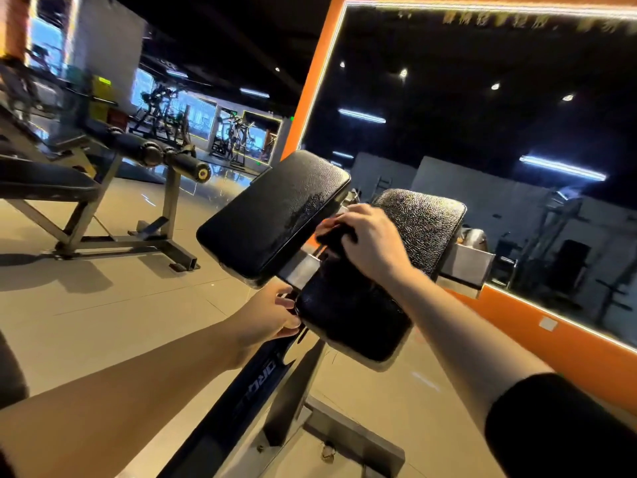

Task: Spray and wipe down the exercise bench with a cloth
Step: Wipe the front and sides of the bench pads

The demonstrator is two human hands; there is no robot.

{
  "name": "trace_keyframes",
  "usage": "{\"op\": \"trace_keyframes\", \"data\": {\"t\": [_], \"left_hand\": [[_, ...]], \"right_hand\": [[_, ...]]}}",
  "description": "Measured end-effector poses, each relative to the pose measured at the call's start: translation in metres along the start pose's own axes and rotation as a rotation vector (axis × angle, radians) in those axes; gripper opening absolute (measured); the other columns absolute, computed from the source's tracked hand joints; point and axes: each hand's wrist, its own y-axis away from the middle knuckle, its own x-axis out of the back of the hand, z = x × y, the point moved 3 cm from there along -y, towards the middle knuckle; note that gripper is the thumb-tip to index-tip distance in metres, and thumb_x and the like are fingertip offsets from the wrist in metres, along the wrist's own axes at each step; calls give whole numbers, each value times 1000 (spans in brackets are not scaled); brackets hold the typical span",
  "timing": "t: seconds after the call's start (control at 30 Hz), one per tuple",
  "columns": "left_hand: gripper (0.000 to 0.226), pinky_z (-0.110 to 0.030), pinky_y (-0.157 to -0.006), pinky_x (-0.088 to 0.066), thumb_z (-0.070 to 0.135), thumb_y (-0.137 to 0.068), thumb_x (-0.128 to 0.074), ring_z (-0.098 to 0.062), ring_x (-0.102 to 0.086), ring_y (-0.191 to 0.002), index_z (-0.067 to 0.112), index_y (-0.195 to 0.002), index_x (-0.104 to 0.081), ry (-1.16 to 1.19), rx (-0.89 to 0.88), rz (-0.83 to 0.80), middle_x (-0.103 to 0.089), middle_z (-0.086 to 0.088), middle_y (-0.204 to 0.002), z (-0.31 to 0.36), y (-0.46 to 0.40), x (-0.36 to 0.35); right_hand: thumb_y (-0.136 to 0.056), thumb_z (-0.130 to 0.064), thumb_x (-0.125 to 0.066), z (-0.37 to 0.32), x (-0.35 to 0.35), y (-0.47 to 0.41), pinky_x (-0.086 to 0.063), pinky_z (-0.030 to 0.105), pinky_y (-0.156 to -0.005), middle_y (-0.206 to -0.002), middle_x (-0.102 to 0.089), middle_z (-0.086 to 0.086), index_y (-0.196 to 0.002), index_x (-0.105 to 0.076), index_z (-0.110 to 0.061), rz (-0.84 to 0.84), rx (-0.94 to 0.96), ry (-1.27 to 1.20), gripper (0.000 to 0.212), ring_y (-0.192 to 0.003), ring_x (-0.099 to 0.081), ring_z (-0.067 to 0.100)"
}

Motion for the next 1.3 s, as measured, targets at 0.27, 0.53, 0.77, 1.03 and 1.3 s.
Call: {"op": "trace_keyframes", "data": {"t": [0.27,0.53,0.77,1.03,1.3], "left_hand": [[57,-22,-71,-52,-11,-91,-52,-18,-59,-102,15,-139,-36,-11,-1,6,-51,-1,-113,1,1,2],[71,-41,-108,-33,-11,-90,-53,-26,-31,-140,22,-148,-29,-131,-84,54,-29,-7,-154,10,7,2],[72,-32,-100,-41,-11,-89,-53,-16,-38,-135,29,-146,-34,-250,-168,28,-47,5,-139,9,11,8],[70,-35,-105,-35,-12,-86,-57,-18,-35,-139,24,-144,-37,-246,-201,98,-46,0,-145,12,8,17],[32,-36,-99,-47,31,-104,-38,-16,-55,-117,30,-133,-51,-6,-324,178,-60,5,-122,41,15,14]], "right_hand": [[-81,-20,-60,-15,-16,32,-48,31,-93,-134,-55,-1,-114,-69,-16,-221,121,142,35,-111,-58,25],[-85,-15,-58,-27,-18,21,-46,29,-91,-122,-60,4,-113,-68,-13,-168,78,70,30,-110,-55,24],[-89,-14,-59,-76,-36,63,-54,33,-87,-112,-62,1,-103,-71,-13,-358,302,37,19,-102,-58,18],[-94,-14,-55,-78,-34,60,-50,31,-79,-118,-56,4,-115,-65,-12,-306,260,163,24,-106,-50,21],[-85,-4,-59,-85,-17,57,-36,7,-70,-101,-55,-1,-106,-55,-14,16,-138,-537,24,-86,-49,8]]}}
